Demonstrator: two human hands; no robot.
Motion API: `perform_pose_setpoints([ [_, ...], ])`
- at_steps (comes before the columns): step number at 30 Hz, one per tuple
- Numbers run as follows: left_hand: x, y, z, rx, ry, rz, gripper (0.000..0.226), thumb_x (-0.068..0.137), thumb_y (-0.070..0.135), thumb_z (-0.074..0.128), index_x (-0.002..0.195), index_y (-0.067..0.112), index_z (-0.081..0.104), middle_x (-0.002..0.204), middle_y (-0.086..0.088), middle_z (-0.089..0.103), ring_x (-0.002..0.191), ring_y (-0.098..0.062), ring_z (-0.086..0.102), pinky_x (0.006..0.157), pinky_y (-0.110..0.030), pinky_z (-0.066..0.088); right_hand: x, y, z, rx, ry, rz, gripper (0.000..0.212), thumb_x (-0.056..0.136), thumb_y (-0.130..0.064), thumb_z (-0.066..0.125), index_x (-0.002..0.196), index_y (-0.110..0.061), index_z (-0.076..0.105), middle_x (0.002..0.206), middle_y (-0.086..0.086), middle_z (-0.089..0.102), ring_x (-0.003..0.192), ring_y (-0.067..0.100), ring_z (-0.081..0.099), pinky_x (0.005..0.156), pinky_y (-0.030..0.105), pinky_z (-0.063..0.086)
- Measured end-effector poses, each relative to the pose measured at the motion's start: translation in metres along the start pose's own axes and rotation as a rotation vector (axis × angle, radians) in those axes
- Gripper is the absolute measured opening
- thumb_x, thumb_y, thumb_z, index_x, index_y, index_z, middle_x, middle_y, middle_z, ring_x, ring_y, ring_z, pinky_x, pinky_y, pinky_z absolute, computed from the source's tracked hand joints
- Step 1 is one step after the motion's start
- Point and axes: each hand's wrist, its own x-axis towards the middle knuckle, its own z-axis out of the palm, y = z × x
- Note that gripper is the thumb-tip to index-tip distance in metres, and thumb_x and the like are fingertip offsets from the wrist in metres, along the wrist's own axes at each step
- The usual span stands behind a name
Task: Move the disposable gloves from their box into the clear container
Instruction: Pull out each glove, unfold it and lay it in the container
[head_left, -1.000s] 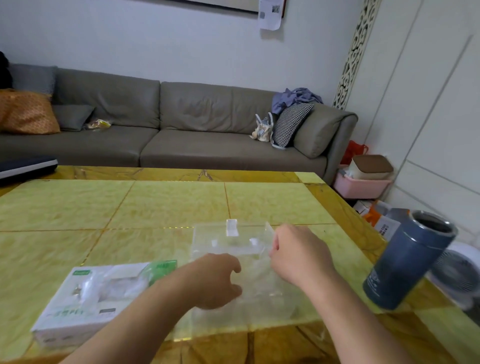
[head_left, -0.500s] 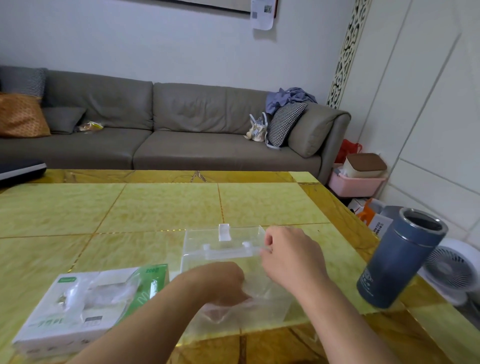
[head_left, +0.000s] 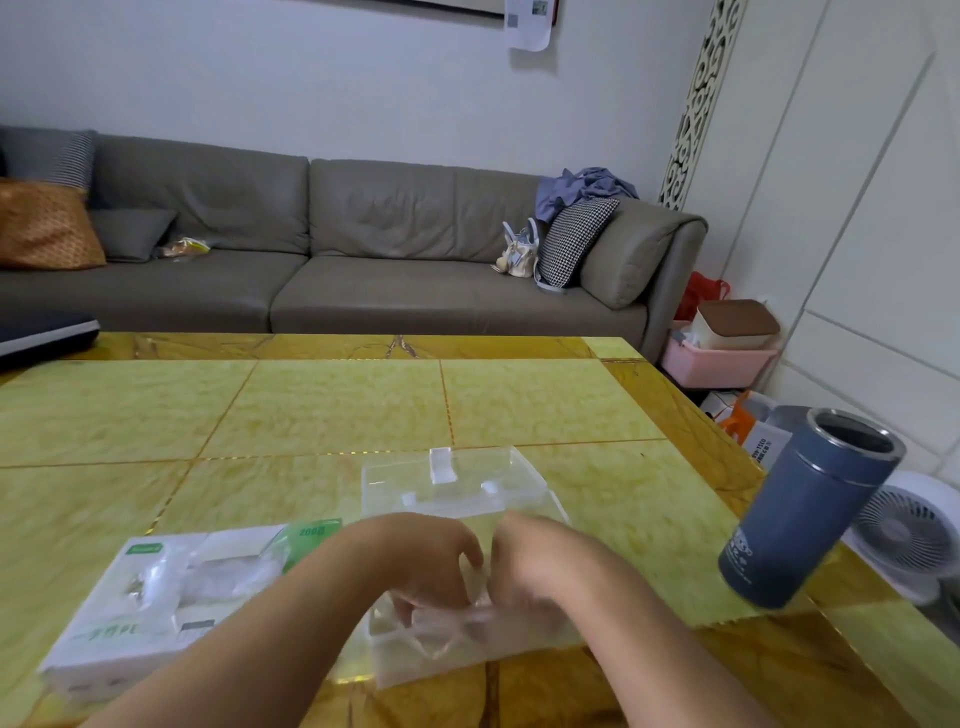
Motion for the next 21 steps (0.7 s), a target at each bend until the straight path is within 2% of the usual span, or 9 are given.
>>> perform_pose_setpoints([
  [2, -0.005, 0.001, -0.003, 0.033, -0.053, -0.014, 0.076, 0.086, 0.022, 0.074, 0.150, 0.041, 0.039, 0.089, 0.004, 0.071, 0.073, -0.015, 0.070, 0.067, -0.023, 0.054, -0.002, -0.003, 0.000, -0.045, -0.066, 0.020, 0.002, 0.090, -0.014, 0.065, 0.092, -0.015, 0.065, 0.079, 0.004, 0.060, 0.076, 0.025, 0.062, 0.062, 0.029, 0.046],
  [5, -0.009, 0.006, 0.004, 0.194, -0.029, -0.019, 0.087, 0.087, 0.013, 0.073, 0.155, 0.036, 0.023, 0.104, -0.002, 0.069, 0.085, -0.020, 0.068, 0.080, -0.033, 0.059, -0.006, -0.006, -0.002, -0.081, -0.121, 0.060, 0.008, 0.090, -0.015, 0.066, 0.085, -0.012, 0.060, 0.088, 0.007, 0.059, 0.084, 0.029, 0.062, 0.070, 0.032, 0.047],
  [6, -0.011, 0.007, 0.009, 0.264, 0.009, -0.010, 0.087, 0.088, 0.011, 0.071, 0.155, 0.033, 0.020, 0.111, -0.005, 0.067, 0.092, -0.023, 0.067, 0.082, -0.036, 0.057, -0.009, -0.007, -0.004, -0.092, -0.140, 0.062, 0.005, 0.091, -0.015, 0.066, 0.095, -0.013, 0.064, 0.101, 0.011, 0.060, 0.092, 0.030, 0.063, 0.074, 0.033, 0.048],
  [7, -0.013, 0.006, 0.013, 0.319, 0.052, 0.005, 0.086, 0.089, 0.008, 0.068, 0.156, 0.031, 0.018, 0.113, -0.007, 0.066, 0.094, -0.025, 0.065, 0.079, -0.035, 0.055, -0.007, -0.005, -0.003, -0.094, -0.152, 0.070, 0.023, 0.093, -0.016, 0.064, 0.116, -0.013, 0.065, 0.122, 0.016, 0.058, 0.107, 0.032, 0.064, 0.079, 0.035, 0.048],
  [10, -0.017, -0.001, 0.017, 0.357, 0.096, 0.049, 0.084, 0.090, 0.007, 0.069, 0.155, 0.030, 0.022, 0.113, -0.007, 0.063, 0.094, -0.026, 0.062, 0.075, -0.036, 0.051, -0.014, -0.010, -0.006, -0.142, -0.153, 0.091, 0.058, 0.097, -0.018, 0.063, 0.152, -0.014, 0.046, 0.165, 0.021, 0.023, 0.136, 0.035, 0.054, 0.089, 0.038, 0.049],
  [13, -0.023, -0.008, 0.012, 0.265, 0.071, 0.071, 0.079, 0.089, 0.014, 0.072, 0.155, 0.031, 0.032, 0.129, -0.001, 0.063, 0.112, -0.025, 0.063, 0.087, -0.036, 0.055, -0.012, -0.014, 0.000, -0.146, -0.185, 0.135, 0.069, 0.098, -0.021, 0.066, 0.158, -0.009, 0.035, 0.169, 0.025, 0.007, 0.123, 0.035, 0.062, 0.084, 0.038, 0.048],
  [16, -0.032, -0.006, 0.011, 0.048, 0.254, 0.134, 0.054, 0.091, 0.009, 0.052, 0.139, 0.035, 0.053, 0.125, 0.007, 0.065, 0.112, -0.020, 0.064, 0.093, -0.039, 0.057, -0.011, -0.016, 0.005, -0.091, -0.153, 0.094, 0.064, 0.097, -0.020, 0.064, 0.154, -0.006, 0.039, 0.140, 0.032, 0.038, 0.080, 0.026, 0.052, 0.084, 0.036, 0.049],
  [19, -0.037, 0.003, 0.019, -0.012, 0.264, 0.143, 0.038, 0.093, 0.007, 0.043, 0.118, 0.024, 0.066, 0.114, 0.001, 0.072, 0.105, -0.023, 0.067, 0.091, -0.042, 0.058, -0.015, -0.015, 0.007, 0.014, -0.116, 0.073, 0.047, 0.107, -0.014, 0.047, 0.154, -0.010, 0.044, 0.112, 0.010, 0.054, 0.096, 0.024, 0.043, 0.095, 0.039, 0.046],
  [21, -0.036, 0.005, 0.025, 0.074, 0.146, 0.086, 0.034, 0.095, 0.008, 0.043, 0.116, 0.014, 0.068, 0.113, -0.008, 0.073, 0.104, -0.030, 0.068, 0.089, -0.042, 0.058, -0.021, -0.019, 0.006, 0.008, -0.114, 0.116, 0.042, 0.109, -0.019, 0.042, 0.148, -0.006, 0.045, 0.130, 0.010, 0.050, 0.122, 0.025, 0.047, 0.106, 0.040, 0.044],
])
